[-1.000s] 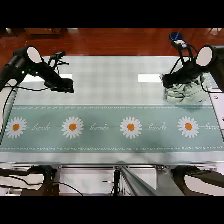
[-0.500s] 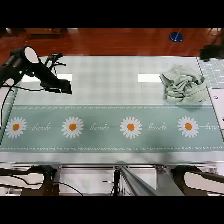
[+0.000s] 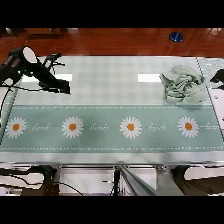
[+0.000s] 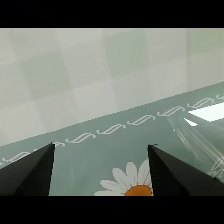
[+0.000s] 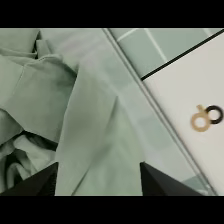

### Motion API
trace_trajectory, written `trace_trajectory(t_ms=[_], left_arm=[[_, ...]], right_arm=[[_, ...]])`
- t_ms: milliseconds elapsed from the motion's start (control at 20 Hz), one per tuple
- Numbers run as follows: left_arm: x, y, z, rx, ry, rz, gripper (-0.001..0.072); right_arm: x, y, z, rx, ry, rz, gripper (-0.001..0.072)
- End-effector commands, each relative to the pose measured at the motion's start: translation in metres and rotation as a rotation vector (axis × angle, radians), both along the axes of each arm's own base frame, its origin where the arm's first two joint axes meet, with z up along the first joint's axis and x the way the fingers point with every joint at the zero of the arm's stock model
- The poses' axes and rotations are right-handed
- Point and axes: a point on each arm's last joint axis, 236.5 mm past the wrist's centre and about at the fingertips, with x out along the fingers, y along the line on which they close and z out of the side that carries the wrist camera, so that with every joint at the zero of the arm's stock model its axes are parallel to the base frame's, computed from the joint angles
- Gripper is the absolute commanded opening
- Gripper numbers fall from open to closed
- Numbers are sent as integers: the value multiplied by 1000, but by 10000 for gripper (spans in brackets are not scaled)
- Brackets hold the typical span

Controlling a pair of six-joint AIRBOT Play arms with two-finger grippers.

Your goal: Fold the shirts.

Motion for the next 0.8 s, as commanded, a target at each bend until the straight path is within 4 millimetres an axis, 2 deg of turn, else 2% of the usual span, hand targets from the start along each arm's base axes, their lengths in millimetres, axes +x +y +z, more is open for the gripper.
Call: trace_trajectory(t_ms=[0,100,200,250,300,350,400,450,550,650,700,750], left_arm=[[0,0,0,-1,1,1,690],[0,0,0,-1,1,1,690],[0,0,0,-1,1,1,689],[0,0,0,-1,1,1,689],[0,0,0,0,1,1,686],[0,0,0,0,2,0,677],[-2,1,0,0,9,-1,676],[-6,1,0,0,23,-4,673],[-15,-4,4,-17,63,-13,669],[-20,-18,18,-82,71,-15,669],[-21,-30,30,-133,56,-15,669],[-20,-39,43,-177,31,-14,669]], right_arm=[[13,36,-40,154,23,54,592],[24,64,-62,169,55,109,590],[37,90,-76,165,62,153,573],[42,103,-78,160,59,179,383],[48,113,-76,149,48,202,24],[56,121,-64,147,14,221,27],[64,128,-45,133,-33,259,26],[72,134,-17,117,-92,299,26],[82,153,66,104,-255,373,26],[73,190,157,134,-427,460,26],[60,212,194,145,-483,509,26],[44,235,219,150,-509,565,26]])
